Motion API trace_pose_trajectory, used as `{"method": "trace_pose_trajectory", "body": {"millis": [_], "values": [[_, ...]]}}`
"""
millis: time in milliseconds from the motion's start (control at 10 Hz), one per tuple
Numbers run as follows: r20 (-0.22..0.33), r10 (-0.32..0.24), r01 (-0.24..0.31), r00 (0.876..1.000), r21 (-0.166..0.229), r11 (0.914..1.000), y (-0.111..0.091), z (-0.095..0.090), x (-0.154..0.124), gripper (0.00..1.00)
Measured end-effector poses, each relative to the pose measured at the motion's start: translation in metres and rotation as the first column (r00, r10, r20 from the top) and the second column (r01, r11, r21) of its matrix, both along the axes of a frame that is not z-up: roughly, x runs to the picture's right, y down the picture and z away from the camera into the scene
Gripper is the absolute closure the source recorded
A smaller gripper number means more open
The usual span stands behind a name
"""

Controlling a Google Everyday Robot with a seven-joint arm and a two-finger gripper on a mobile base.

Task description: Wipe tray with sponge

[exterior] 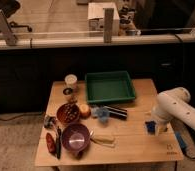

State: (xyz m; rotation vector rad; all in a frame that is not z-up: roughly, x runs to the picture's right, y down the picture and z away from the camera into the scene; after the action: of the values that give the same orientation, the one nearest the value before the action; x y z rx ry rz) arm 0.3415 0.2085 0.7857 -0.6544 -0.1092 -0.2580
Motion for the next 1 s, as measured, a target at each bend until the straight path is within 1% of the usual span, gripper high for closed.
{"method": "trace_pose_trajectory", "body": {"millis": [200,400,600,700,800,900,1000], "values": [[0.008,-0.002,0.002,1.0,-0.008,1.0,0.005,0.011,0.004,0.2],[0.006,0.002,-0.002,1.0,-0.009,1.0,0.012,0.022,0.014,0.2],[0.004,0.008,-0.008,1.0,-0.007,0.9999,0.015,0.029,0.02,0.21],[0.002,0.01,-0.01,1.0,-0.006,0.9999,0.016,0.033,0.023,0.28],[-0.001,0.011,-0.011,1.0,-0.01,0.9999,0.018,0.036,0.025,0.39],[-0.002,0.01,-0.01,1.0,-0.011,0.9999,0.019,0.039,0.026,0.47],[-0.001,0.012,-0.012,1.0,-0.017,0.9998,0.019,0.04,0.027,0.58]]}}
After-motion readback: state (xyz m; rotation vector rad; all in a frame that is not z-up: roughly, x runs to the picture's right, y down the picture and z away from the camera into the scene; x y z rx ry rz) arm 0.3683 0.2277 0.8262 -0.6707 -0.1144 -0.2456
